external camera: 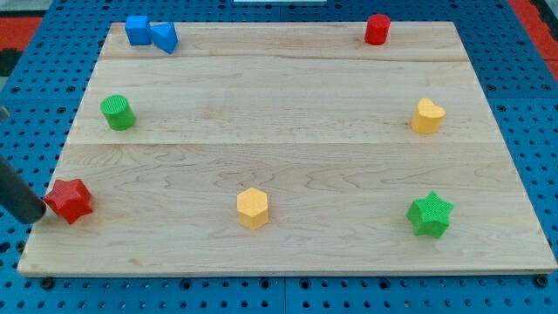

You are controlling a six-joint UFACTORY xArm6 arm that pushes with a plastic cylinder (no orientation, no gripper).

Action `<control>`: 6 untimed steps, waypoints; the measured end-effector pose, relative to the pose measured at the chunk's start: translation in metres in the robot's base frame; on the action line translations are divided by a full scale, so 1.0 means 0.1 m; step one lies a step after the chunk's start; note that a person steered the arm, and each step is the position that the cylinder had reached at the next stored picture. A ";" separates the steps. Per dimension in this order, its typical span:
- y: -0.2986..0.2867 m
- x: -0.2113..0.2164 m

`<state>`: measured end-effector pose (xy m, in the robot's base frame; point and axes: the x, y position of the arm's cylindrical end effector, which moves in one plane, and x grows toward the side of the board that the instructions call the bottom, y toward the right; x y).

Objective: Move the red star diagonally top left to the yellow hexagon

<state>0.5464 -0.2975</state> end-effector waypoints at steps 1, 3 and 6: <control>0.18 -0.09; 0.77 -0.09; 1.45 -0.13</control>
